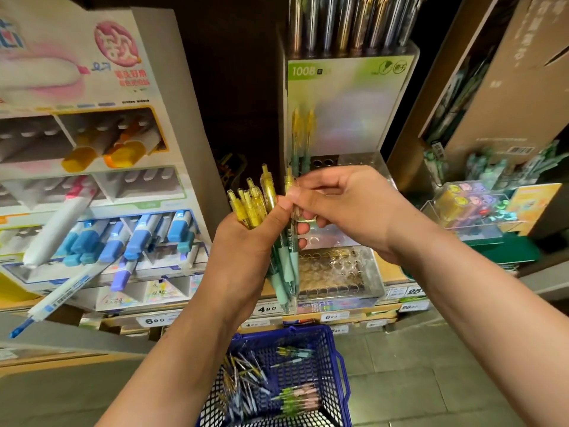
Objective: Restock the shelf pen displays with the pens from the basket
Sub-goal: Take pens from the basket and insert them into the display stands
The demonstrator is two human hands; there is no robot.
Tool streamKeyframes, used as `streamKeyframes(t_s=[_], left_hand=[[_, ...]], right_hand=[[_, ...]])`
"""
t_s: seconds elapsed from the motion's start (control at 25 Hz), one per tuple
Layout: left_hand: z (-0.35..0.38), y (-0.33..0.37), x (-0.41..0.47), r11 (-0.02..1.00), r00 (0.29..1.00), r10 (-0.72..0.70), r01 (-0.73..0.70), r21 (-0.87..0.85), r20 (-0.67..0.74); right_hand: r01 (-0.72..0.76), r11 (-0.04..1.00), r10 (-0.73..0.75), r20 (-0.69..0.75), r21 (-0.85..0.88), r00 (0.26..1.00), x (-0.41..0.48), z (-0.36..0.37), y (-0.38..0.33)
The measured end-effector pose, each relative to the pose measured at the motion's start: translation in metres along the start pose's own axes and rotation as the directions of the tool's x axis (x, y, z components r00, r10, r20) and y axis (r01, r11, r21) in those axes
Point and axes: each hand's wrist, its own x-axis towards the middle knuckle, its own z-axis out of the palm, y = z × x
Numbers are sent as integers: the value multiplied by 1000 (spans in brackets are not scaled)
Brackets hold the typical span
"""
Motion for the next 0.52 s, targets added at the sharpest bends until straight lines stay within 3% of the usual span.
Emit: streamKeyframes(t_s=[0.08,0.2,0.36,0.52], left_hand=[[3,0,0,1000,999,-8,7,-26,-46],[6,0,2,993,992,-42,28,-115,-122],[6,0,-1,988,994,-64,50,-143,-90],[5,-2,-3,986,997,-60,50,-158,-57]], right_hand=[[-2,982,12,-49,190,999,0,-1,0],[122,929,-12,-301,349,954,6,-18,-2],[341,927,-189,-586,159,788,22,-54,-12],[349,930,-346,-585,-112,734,35,-55,-14]])
